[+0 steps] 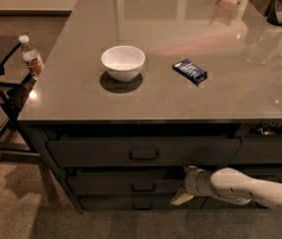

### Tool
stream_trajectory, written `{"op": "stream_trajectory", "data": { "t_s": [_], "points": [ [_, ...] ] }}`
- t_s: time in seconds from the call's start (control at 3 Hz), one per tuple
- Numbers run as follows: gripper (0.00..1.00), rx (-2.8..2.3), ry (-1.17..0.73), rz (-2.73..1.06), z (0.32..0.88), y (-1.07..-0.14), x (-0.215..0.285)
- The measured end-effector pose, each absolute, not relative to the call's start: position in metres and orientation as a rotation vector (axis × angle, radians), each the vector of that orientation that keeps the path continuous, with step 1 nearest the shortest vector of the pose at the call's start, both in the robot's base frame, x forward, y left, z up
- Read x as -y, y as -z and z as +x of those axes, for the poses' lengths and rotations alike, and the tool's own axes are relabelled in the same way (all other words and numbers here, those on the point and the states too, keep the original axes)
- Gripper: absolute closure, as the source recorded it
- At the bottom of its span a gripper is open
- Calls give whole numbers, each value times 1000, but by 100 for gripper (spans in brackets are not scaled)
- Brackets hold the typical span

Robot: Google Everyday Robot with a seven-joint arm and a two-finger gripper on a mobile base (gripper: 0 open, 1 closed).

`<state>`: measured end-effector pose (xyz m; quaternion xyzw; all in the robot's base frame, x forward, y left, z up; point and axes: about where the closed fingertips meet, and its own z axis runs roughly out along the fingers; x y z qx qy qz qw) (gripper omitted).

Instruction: Open middle drawer

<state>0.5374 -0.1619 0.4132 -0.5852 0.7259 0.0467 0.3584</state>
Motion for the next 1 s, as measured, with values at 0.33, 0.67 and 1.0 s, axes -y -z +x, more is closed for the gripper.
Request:
{"op": "stream_trajectory", "data": {
  "t_s": [0.33,0.67,1.0],
  "points": [
    [0,-1859,-141,-1542,535,-407,152],
    [0,-1864,-163,-1564,528,-397,150],
    [0,-1847,-164,-1566,535,-398,143]
  ]
}}
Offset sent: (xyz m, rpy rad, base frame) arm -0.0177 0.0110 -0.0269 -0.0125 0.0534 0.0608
